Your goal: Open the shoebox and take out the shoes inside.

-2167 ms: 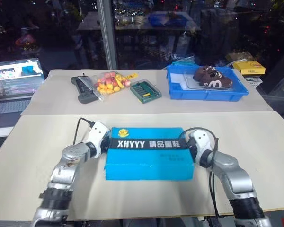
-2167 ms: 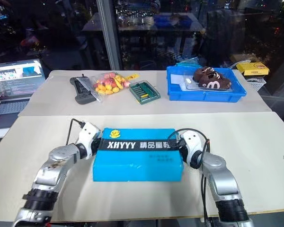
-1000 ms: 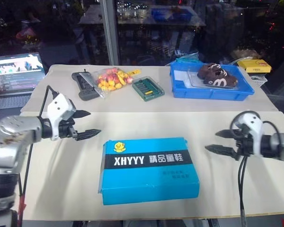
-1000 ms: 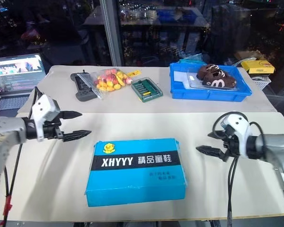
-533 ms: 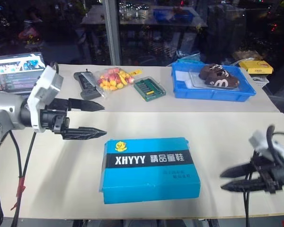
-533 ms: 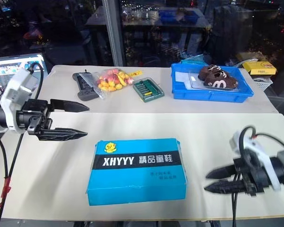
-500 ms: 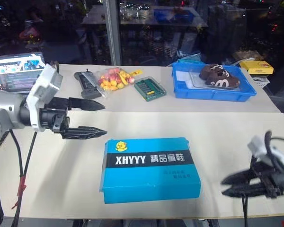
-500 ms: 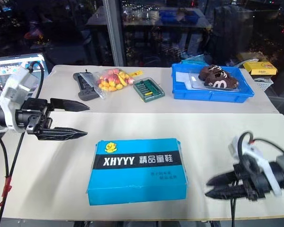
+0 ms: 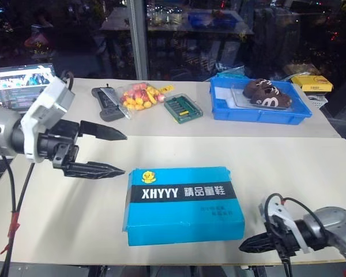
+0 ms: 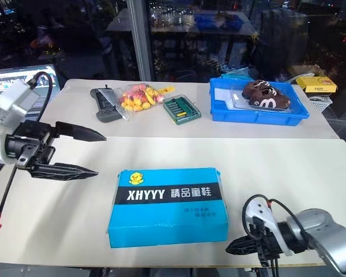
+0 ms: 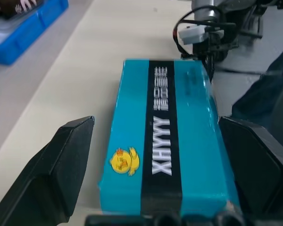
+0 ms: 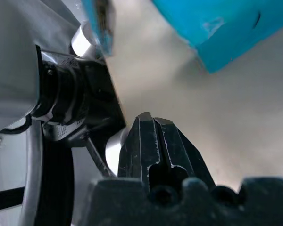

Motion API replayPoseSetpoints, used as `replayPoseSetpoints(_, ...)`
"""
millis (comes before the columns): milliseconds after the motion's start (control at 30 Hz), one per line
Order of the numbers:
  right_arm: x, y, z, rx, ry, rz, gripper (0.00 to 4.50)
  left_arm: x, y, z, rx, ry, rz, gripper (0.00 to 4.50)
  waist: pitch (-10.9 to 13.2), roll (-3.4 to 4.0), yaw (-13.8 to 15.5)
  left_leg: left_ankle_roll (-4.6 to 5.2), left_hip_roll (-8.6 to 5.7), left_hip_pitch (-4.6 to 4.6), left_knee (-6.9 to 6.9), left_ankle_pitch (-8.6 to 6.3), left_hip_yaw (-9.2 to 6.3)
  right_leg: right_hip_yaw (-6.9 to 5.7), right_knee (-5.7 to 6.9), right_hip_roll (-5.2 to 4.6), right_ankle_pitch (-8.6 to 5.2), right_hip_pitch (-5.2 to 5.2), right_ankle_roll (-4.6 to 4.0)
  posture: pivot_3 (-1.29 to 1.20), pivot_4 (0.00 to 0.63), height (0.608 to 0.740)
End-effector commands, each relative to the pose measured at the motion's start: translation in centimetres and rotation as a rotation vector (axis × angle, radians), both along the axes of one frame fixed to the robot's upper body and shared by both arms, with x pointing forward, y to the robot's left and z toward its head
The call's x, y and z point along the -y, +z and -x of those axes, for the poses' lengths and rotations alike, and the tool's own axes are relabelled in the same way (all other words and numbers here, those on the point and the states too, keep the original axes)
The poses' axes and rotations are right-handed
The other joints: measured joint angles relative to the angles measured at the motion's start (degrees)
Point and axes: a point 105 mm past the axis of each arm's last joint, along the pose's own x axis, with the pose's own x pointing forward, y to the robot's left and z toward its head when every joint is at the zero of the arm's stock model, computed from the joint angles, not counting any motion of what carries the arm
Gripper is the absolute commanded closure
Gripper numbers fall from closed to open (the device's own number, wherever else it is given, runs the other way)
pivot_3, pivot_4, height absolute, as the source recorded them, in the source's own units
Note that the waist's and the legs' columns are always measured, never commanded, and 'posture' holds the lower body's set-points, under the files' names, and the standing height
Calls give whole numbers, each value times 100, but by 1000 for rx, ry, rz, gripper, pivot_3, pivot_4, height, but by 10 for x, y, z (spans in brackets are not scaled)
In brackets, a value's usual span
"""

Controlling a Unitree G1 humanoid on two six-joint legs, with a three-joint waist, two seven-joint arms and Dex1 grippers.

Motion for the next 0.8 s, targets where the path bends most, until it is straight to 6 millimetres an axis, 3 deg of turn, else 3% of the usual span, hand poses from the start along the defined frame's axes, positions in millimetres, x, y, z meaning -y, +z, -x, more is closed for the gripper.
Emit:
replayPoseSetpoints(33,-13,22,-11,56,2,-141,4451,-8,12,3,63,37,-15,0,1,-1,0,0,1,1,0,0,-1,-1,0,1,0,1,0,0,150,740)
replayPoseSetpoints(233,-30,76,-21,92,8,-389,4451,-19,4,-2,49,85,-3,0,2,2,-4,0,3,4,2,0,0,0,5,2,4,2,-1,0,150,740)
replayPoseSetpoints(500,-40,140,-18,105,85,-608,4451,-31,3,-5,60,147,14,0,3,3,12,0,5,1,2,0,0,-1,4,3,5,2,-3,0,150,740)
replayPoseSetpoints(600,-52,166,-41,201,55,-678,4451,-30,9,0,67,157,61,0,5,3,-43,0,8,5,2,0,1,1,5,4,10,1,-6,0,150,740)
replayPoseSetpoints(800,-83,179,-120,438,-171,-630,4451,-34,13,12,83,207,70,0,8,8,-114,2,12,1,2,1,0,1,7,10,16,-7,-9,0,150,740)
